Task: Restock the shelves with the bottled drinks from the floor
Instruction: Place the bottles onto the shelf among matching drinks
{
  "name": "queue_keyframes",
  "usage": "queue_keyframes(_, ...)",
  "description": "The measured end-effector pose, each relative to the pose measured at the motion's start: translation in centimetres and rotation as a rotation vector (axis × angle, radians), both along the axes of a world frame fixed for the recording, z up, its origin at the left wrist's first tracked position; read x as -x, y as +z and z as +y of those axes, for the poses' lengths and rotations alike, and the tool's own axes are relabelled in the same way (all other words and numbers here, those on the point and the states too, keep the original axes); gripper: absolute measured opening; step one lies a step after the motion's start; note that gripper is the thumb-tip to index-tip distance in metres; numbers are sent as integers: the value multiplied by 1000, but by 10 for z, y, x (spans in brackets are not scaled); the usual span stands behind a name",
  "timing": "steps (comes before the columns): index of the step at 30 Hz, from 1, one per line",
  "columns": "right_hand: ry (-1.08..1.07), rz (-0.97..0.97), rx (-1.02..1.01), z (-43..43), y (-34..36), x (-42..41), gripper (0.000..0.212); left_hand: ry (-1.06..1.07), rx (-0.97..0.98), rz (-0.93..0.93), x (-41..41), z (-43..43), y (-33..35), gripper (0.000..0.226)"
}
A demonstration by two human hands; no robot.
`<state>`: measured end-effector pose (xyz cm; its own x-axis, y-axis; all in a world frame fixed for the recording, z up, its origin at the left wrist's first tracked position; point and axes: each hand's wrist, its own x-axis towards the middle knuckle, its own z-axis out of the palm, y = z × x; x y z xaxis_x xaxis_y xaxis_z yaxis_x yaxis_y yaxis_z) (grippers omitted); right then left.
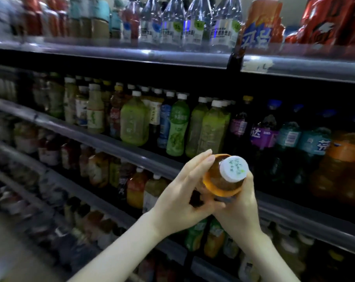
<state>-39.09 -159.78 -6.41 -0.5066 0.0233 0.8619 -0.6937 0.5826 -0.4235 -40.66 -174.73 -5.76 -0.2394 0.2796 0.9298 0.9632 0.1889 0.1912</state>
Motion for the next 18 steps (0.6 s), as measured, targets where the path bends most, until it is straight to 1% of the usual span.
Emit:
queue_keyframes(2,48,-130,102,-12,-11,-21,86,43,42,-114,-21,-26,-21,61)
queue_keyframes(5,159,-429,241,-29,-38,-47,69,258,192,-426,-49,-72,-58,41)
queue_keyframes(7,236,-629,309,-38,-60,-60,58,399,295,-622,-69,-101,-83,42)
queue_keyframes(9,287,-796,337,-50,-84,-70,49,479,363,-772,-86,-127,-103,44)
queue_keyframes(11,309,-920,340,-65,-106,-79,47,497,416,-857,-100,-149,-115,47)
queue_keyframes(13,327,-1016,309,-86,-125,-85,50,500,450,-919,-107,-170,-124,48)
queue_keyframes(15,329,-1081,260,-110,-138,-87,55,500,448,-958,-110,-191,-134,48)
queue_keyframes(18,349,-1133,241,-159,-150,-86,58,463,408,-1027,-116,-229,-150,46)
